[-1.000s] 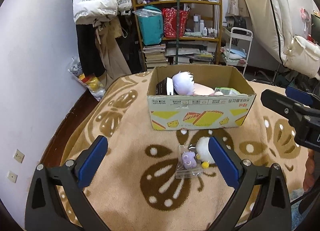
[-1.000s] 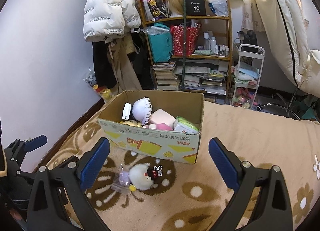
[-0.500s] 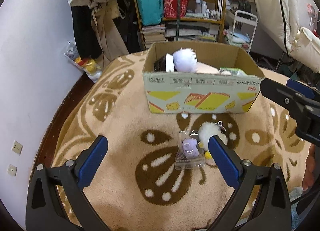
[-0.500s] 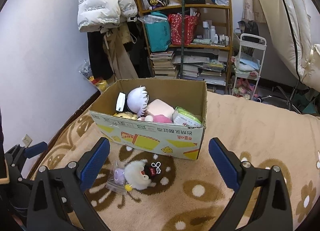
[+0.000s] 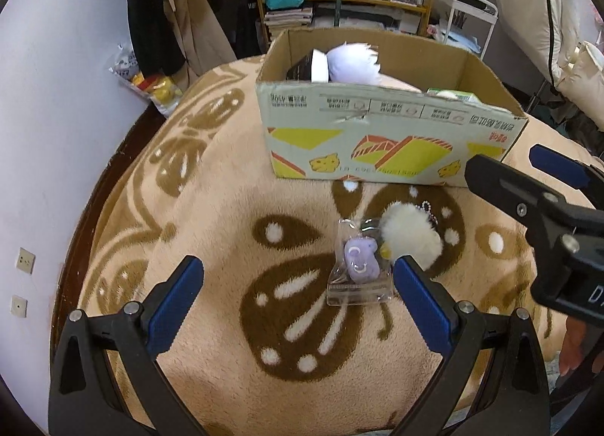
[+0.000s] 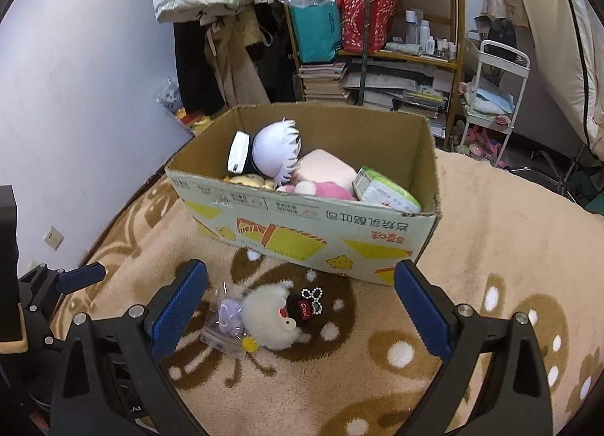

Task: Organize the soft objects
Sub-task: 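Withdraw both tools and lower them toward the purple keychain and white plush, then close the right tool on the white fluffy plush while the left tool approaches the purple keychain bag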

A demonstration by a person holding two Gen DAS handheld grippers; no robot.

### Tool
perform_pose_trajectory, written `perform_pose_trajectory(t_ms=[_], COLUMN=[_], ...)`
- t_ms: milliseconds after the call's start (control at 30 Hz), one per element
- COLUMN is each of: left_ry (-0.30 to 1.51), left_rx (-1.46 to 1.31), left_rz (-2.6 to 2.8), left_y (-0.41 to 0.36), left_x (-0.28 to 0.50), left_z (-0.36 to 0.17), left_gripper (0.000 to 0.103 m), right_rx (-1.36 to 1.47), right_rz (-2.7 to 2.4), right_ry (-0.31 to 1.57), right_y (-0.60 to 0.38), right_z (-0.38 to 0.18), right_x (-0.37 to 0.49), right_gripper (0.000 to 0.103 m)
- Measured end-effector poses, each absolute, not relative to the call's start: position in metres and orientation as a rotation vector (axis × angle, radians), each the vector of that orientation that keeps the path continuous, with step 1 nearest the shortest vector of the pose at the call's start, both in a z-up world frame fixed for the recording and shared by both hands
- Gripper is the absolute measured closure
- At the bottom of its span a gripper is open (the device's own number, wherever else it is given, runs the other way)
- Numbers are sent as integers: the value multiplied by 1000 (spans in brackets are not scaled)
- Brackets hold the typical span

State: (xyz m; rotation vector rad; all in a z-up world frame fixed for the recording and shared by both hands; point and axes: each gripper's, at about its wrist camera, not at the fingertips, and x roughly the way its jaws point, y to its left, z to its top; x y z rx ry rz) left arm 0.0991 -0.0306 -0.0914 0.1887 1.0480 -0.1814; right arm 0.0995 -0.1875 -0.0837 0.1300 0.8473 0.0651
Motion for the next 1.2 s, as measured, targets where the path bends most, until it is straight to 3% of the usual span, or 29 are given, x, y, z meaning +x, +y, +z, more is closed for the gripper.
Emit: perform_pose_trajectory(t_ms=[1200], left_ry=[1288], left_rx=[162], left_rz=[-217], left_y=[-39], left_x=[143], left_z=[-165], left_gripper=[4], right_rx=[132], right_rz=[109], right_ry=[1076], right_y=[-167], right_z=[-152], right_x=[133], right_gripper=[0])
